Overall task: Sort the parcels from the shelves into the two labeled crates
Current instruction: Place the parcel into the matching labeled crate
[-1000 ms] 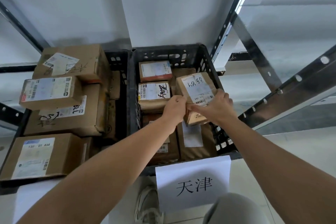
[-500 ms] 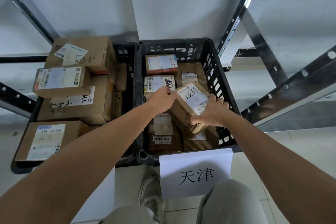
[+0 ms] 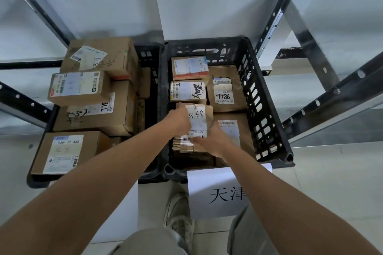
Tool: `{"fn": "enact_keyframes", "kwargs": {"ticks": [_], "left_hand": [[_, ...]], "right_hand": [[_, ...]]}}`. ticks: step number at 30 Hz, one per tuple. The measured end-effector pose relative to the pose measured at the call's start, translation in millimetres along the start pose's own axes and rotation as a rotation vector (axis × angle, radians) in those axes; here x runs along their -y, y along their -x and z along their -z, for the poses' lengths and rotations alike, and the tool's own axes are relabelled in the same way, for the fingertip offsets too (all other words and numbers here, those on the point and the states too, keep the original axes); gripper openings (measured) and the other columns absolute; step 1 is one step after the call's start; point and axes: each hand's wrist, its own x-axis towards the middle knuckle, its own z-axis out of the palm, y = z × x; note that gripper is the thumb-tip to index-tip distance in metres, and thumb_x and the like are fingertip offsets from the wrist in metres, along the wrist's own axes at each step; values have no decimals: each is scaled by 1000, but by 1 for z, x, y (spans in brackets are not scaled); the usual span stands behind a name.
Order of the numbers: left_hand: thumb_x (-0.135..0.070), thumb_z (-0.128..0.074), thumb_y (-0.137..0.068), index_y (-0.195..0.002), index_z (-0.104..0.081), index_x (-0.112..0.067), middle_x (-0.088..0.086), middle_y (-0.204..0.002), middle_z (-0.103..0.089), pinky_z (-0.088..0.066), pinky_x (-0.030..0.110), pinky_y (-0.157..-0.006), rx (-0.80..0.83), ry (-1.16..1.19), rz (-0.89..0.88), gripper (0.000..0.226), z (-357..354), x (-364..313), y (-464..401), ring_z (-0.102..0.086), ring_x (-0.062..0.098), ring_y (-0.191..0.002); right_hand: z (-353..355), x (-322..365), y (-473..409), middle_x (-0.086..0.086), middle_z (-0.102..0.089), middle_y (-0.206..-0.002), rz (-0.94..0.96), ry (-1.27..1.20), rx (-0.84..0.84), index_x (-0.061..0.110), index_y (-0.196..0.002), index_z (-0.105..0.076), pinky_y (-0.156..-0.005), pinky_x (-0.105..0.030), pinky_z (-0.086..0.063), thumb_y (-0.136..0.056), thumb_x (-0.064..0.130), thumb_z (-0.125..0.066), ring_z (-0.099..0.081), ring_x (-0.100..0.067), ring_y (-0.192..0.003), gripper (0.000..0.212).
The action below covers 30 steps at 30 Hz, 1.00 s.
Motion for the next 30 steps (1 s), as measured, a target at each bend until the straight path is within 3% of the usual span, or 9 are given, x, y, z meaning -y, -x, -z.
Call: {"fn": "enact_keyframes", "kwargs": {"ticks": [6,10,12,14,15,17,21,30], "left_hand": [[-16,-53,-99,-152,7,12,35,-160,8,-27,43,-117,-50,-251,45,85,-32,-6,12,-12,46,-149],[-34,-48,-101,-156,-3,5,29,-162,16,-4,52,-124,-159,-558,-37,81,-34,-3,18,14,44,-150],[-36,-45,-101,-158,0,-1,21,-165,13,1,52,-124,-190,-637,-129,80,-31,3,16,13,36,-153],[-35,-40,-103,-159,0,-6,13,-168,4,6,52,-124,-180,-625,-191,74,-24,14,13,4,27,-155],[-37,-34,-105,-159,0,-8,11,-168,3,8,51,-124,-177,-641,-222,71,-21,21,12,2,25,-155],[-46,-26,-106,-160,3,-9,10,-168,7,10,48,-124,-117,-692,-284,72,-17,34,12,7,23,-155],[-64,-27,-100,-159,9,-10,10,-167,15,14,49,-123,9,-838,-354,88,-8,49,9,13,21,-154],[-64,-31,-100,-159,11,-9,12,-166,16,12,45,-122,51,-851,-300,91,1,35,12,12,24,-154]], "right_hand": [[5,-3,-1,-6,-56,-140,61,-39,29,14,-153,-21,-86,-34,-42,-94,36,-67,-53,-20,-106,79],[3,-4,4,-12,-41,-156,105,99,50,14,-160,6,-107,-39,-38,-100,42,-56,-47,-31,-136,90],[0,-6,6,-12,-15,-166,152,202,21,17,-159,14,-115,-43,-31,-102,49,-49,-30,-33,-147,90],[3,-9,7,-3,15,-168,264,423,-48,22,-159,14,-123,-48,-17,-105,49,-35,-2,-29,-155,77],[6,-11,7,1,21,-166,335,570,-70,23,-159,13,-125,-49,-10,-107,46,-27,9,-25,-155,69],[11,-13,5,3,21,-166,438,768,-51,22,-159,12,-126,-47,-1,-109,41,-14,19,-17,-153,60],[10,-18,-2,1,20,-166,456,856,-17,18,-158,13,-126,-43,3,-108,40,-10,19,-15,-152,59],[18,-2,5,2,17,-167,379,887,24,19,-159,11,-126,-45,1,-109,41,-13,17,-17,-153,60]]}}
